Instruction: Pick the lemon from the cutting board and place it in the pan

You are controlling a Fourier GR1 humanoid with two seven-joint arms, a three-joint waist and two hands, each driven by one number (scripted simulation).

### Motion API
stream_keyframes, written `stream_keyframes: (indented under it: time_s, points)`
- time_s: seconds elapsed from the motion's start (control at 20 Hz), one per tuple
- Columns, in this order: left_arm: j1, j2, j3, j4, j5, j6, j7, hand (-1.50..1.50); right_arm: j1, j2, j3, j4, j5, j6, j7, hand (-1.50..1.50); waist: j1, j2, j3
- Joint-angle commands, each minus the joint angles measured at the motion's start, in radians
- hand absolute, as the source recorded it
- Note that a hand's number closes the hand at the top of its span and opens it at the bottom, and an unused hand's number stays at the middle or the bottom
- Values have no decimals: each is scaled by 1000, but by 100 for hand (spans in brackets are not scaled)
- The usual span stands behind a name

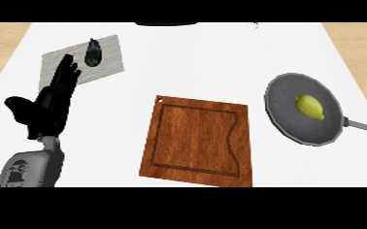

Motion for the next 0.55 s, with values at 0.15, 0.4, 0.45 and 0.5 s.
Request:
stream_keyframes:
  time_s: [0.15,0.4,0.45,0.5]
  points:
    - [35,19,31,-48,33,-29,-4,0,305,-17,-90,-238,-138,159,-35,-150,12,3,1]
    - [-43,24,27,14,31,-43,22,0,469,0,-116,-455,-180,175,15,-150,10,5,1]
    - [-3,14,19,-10,15,-33,11,0,466,21,-117,-428,-119,131,-25,-150,18,5,1]
    - [29,-44,-29,-20,-41,22,-32,0,492,40,-121,-490,-132,114,12,-150,18,5,1]
